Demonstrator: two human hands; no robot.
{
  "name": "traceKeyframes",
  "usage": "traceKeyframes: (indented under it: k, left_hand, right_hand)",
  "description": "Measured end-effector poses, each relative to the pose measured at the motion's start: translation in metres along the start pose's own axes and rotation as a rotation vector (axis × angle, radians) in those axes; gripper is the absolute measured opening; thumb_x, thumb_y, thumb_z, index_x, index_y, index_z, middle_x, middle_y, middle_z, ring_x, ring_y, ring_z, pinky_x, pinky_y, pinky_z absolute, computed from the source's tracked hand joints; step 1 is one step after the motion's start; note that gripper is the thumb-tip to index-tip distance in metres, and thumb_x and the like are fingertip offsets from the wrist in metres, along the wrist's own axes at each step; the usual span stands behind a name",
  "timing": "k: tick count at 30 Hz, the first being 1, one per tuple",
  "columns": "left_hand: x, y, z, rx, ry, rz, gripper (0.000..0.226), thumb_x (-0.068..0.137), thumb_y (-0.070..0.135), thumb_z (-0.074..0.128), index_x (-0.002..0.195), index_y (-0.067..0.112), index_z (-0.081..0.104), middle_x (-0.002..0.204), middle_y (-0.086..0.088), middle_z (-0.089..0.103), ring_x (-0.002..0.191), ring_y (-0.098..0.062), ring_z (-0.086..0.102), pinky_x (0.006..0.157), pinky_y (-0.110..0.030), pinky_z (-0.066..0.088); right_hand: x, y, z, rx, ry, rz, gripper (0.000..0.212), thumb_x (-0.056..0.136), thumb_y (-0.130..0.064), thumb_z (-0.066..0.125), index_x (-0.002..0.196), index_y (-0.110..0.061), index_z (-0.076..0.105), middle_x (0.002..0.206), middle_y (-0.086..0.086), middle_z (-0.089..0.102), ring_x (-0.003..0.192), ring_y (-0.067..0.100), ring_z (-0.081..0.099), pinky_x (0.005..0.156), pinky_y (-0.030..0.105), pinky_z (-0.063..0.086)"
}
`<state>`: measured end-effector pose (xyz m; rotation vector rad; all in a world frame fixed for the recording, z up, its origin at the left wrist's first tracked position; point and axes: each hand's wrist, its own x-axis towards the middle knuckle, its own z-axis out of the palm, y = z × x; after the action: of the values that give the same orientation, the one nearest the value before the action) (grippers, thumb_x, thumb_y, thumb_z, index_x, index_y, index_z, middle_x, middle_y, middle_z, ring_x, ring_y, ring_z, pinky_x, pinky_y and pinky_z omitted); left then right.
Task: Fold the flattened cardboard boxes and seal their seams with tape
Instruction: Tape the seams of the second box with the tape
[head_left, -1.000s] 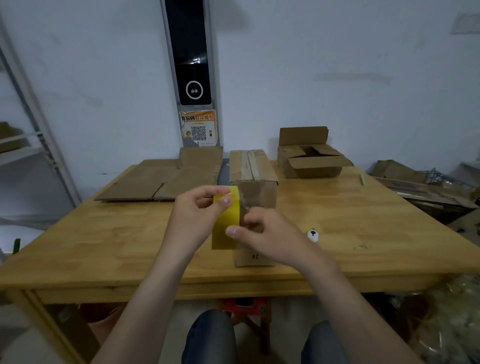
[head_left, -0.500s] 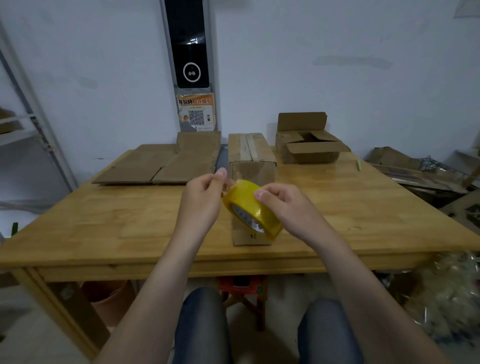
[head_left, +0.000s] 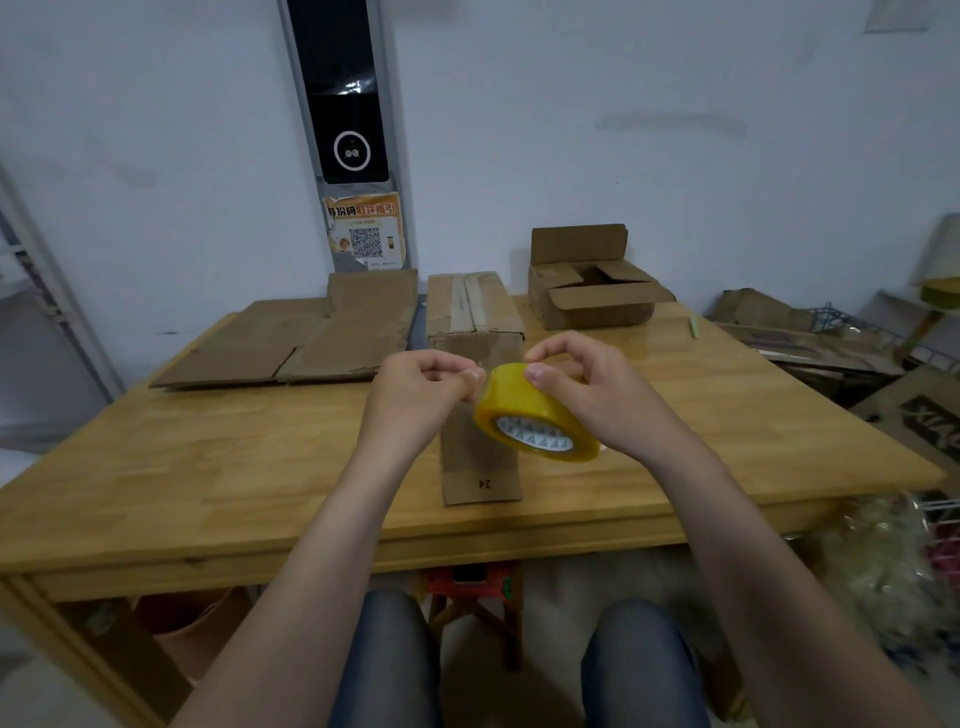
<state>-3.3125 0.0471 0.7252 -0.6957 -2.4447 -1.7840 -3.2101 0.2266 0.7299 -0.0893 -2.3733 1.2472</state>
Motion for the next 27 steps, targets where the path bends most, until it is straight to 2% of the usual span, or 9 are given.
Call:
traceKeyframes:
  k: [4, 8, 11, 14, 17, 19, 21, 24, 27]
  left_hand:
    - [0.007, 0.0, 0.009, -0.073, 0.061, 0.021, 0.01, 0.089, 0.023, 0.078, 0.08, 0.026, 0.079, 0.071, 0.005, 0.076, 0.075, -0.013, 0.072, 0.087, -0.048, 0.06]
    - [0.014, 0.0, 0.009, -0.102, 0.063, -0.008, 0.01, 0.089, 0.021, 0.078, 0.08, 0.023, 0.079, 0.073, 0.001, 0.077, 0.075, -0.018, 0.073, 0.087, -0.045, 0.06]
    - [0.014, 0.002, 0.006, -0.134, 0.043, -0.026, 0.008, 0.091, 0.018, 0.077, 0.083, 0.019, 0.08, 0.081, -0.002, 0.079, 0.073, -0.013, 0.072, 0.08, -0.035, 0.059]
    - [0.016, 0.003, 0.0, -0.15, 0.061, -0.015, 0.009, 0.091, 0.016, 0.076, 0.082, 0.018, 0.079, 0.081, -0.005, 0.078, 0.067, -0.008, 0.069, 0.077, -0.032, 0.057]
    - [0.015, 0.005, -0.007, -0.142, 0.105, 0.003, 0.009, 0.091, 0.018, 0.077, 0.083, 0.02, 0.079, 0.074, -0.001, 0.077, 0.07, -0.009, 0.071, 0.08, -0.031, 0.056]
    - [0.013, 0.006, -0.011, -0.135, 0.124, 0.016, 0.008, 0.091, 0.021, 0.076, 0.084, 0.022, 0.078, 0.07, 0.0, 0.076, 0.071, -0.009, 0.072, 0.079, -0.028, 0.052]
    - [0.013, 0.008, -0.016, -0.155, 0.136, 0.029, 0.009, 0.091, 0.02, 0.076, 0.084, 0.023, 0.078, 0.07, -0.001, 0.076, 0.073, -0.012, 0.073, 0.083, -0.032, 0.056]
    - [0.015, 0.013, -0.02, -0.185, 0.155, 0.061, 0.006, 0.092, 0.019, 0.076, 0.087, 0.021, 0.078, 0.069, -0.002, 0.076, 0.072, -0.012, 0.073, 0.089, -0.035, 0.057]
    - [0.02, 0.015, -0.027, -0.216, 0.209, 0.077, 0.006, 0.093, 0.023, 0.075, 0.089, 0.025, 0.077, 0.069, 0.003, 0.075, 0.078, -0.008, 0.073, 0.088, -0.031, 0.052]
  right_hand:
    - [0.006, 0.008, -0.009, 0.052, -0.047, -0.082, 0.005, 0.1, -0.036, 0.061, 0.104, -0.038, 0.063, 0.08, -0.007, 0.068, 0.073, 0.01, 0.064, 0.063, 0.031, 0.051]
    - [0.014, 0.007, -0.014, 0.015, -0.085, -0.238, 0.018, 0.1, -0.023, 0.063, 0.1, -0.038, 0.072, 0.108, -0.004, 0.063, 0.104, 0.008, 0.06, 0.083, 0.021, 0.051]
    - [0.018, 0.003, -0.02, -0.007, -0.1, -0.247, 0.013, 0.089, -0.031, 0.076, 0.098, -0.04, 0.074, 0.117, -0.005, 0.057, 0.112, 0.003, 0.054, 0.088, 0.02, 0.047]
    - [0.017, 0.001, -0.024, -0.2, -0.203, -0.264, 0.044, 0.071, -0.043, 0.089, 0.11, -0.044, 0.069, 0.128, -0.018, 0.045, 0.122, -0.004, 0.043, 0.093, 0.022, 0.047]
    - [0.017, -0.002, -0.025, -0.312, -0.176, -0.423, 0.045, 0.083, -0.031, 0.083, 0.123, -0.039, 0.065, 0.136, -0.019, 0.043, 0.128, 0.002, 0.042, 0.101, 0.031, 0.049]
    - [0.02, -0.004, -0.027, -0.357, -0.176, -0.531, 0.045, 0.088, -0.026, 0.078, 0.131, -0.032, 0.064, 0.143, -0.02, 0.046, 0.133, 0.002, 0.043, 0.105, 0.032, 0.047]
    - [0.024, -0.008, -0.031, -0.417, -0.2, -0.606, 0.049, 0.09, -0.024, 0.076, 0.137, -0.027, 0.062, 0.149, -0.02, 0.048, 0.137, 0.002, 0.043, 0.108, 0.031, 0.045]
    - [0.034, -0.021, -0.04, -0.5, -0.247, -0.612, 0.053, 0.091, -0.023, 0.075, 0.141, -0.031, 0.059, 0.148, -0.023, 0.05, 0.135, 0.001, 0.047, 0.109, 0.031, 0.044]
    - [0.042, -0.028, -0.051, -0.654, -0.352, -0.586, 0.049, 0.092, -0.025, 0.073, 0.139, -0.034, 0.06, 0.146, -0.025, 0.05, 0.132, 0.003, 0.049, 0.107, 0.031, 0.045]
